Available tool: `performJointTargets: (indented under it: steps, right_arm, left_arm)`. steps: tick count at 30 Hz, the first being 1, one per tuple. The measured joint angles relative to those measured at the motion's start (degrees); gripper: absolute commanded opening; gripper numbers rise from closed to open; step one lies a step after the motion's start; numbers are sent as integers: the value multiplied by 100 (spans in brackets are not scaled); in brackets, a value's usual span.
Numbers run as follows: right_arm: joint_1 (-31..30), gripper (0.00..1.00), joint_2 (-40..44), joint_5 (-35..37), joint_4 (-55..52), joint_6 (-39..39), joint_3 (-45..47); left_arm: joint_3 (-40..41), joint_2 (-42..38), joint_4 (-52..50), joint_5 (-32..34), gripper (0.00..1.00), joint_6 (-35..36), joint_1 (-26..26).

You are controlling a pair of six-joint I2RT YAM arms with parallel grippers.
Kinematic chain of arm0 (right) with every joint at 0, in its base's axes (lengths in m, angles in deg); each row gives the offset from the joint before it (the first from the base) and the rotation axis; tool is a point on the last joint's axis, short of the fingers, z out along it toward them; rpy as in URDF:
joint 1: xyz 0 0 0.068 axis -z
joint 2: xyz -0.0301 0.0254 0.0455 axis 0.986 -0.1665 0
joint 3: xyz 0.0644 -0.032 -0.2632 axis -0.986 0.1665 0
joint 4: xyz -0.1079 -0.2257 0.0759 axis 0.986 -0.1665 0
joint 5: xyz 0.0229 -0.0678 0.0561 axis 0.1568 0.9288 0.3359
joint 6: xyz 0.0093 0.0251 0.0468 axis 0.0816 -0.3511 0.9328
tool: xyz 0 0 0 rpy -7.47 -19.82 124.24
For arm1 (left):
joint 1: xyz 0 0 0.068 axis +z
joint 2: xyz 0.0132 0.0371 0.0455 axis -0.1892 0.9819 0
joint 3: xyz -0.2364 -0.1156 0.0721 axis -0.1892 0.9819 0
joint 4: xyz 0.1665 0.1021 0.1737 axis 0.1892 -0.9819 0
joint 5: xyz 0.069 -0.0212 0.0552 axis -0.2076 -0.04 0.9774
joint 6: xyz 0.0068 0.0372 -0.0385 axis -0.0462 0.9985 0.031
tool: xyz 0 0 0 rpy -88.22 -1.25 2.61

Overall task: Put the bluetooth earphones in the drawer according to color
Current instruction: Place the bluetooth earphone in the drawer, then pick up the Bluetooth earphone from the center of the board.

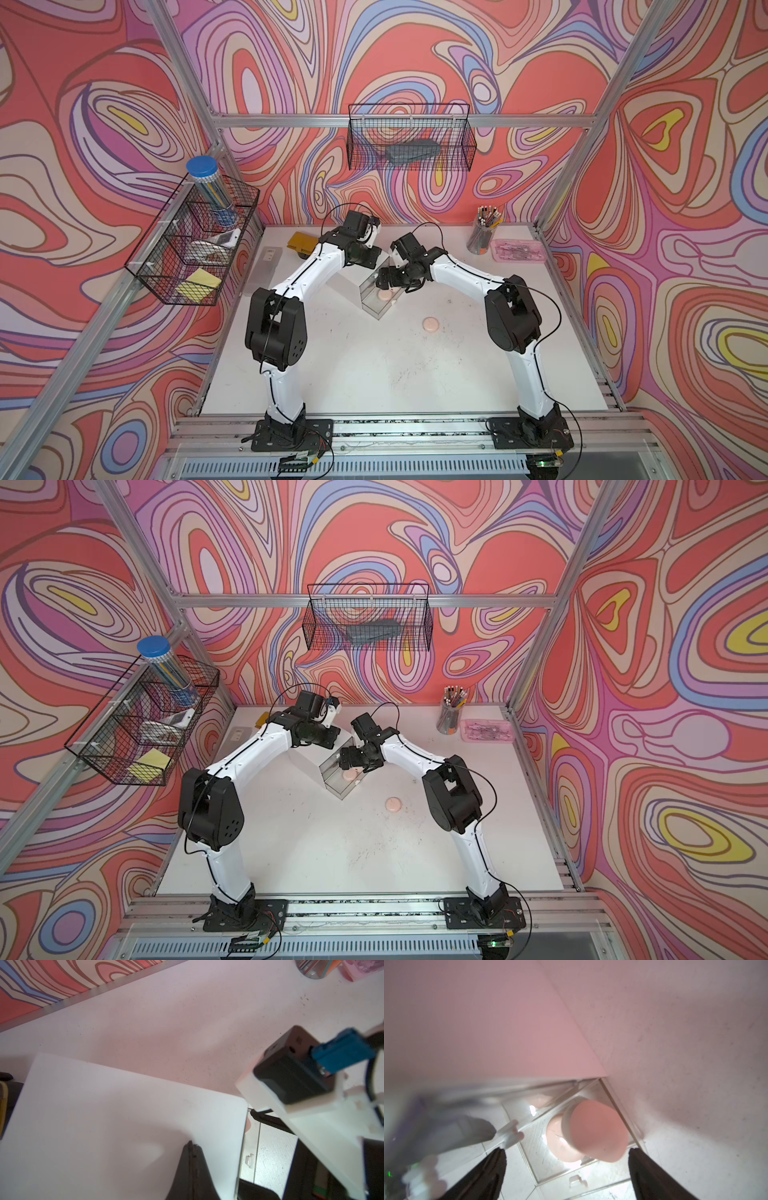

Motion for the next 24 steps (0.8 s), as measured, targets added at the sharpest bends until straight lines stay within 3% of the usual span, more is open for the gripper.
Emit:
performJointTargets:
  steps: [13,24]
  right_arm:
    - [-94,98,402,238,138,-61,448]
    - [-90,98,1534,914,-323,-260,1241]
  left_arm:
    - [-9,7,0,17,0,0,0]
    - [-11,9,0,17,0,0,0]
